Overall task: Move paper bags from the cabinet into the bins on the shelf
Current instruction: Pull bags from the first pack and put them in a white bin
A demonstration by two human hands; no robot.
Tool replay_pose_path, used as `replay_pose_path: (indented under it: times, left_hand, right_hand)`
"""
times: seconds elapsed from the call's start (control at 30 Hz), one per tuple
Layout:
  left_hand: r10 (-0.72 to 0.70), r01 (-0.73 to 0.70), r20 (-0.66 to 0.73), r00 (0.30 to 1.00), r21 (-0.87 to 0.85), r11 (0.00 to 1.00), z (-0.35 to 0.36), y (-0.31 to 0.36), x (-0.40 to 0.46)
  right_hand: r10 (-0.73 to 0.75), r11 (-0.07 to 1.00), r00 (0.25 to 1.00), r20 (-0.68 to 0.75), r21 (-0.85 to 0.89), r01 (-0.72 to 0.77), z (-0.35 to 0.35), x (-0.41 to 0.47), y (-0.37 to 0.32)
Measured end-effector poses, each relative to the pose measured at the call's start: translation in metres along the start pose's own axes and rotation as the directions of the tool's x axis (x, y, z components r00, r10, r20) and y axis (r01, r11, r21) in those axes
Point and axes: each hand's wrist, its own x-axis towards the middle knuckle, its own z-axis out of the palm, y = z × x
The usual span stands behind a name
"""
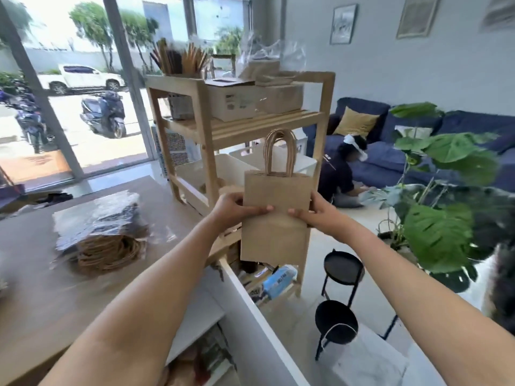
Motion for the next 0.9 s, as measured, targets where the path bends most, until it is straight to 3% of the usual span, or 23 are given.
replay_pose_path:
  times: [0.4,0.6,0.9]
  left_hand:
    - [-0.202,0.236,0.233,0.951,-0.129,0.963,0.078,0.019,0.128]
    - [-0.291,0.328,0.262,0.920,-0.108,0.939,0.076,0.010,0.211]
    - [-0.310,0.403,0.286,0.907,-0.368,0.838,0.077,0.008,0.293]
  right_hand:
    - [0.292,0.942,0.930,-0.221,0.236,-0.239,-0.078,0.072,0.037]
    - [0.396,0.896,0.889,-0.231,0.309,-0.319,-0.092,0.147,0.042]
    - [0.489,0.849,0.831,-0.263,0.362,-0.385,-0.107,0.232,0.030]
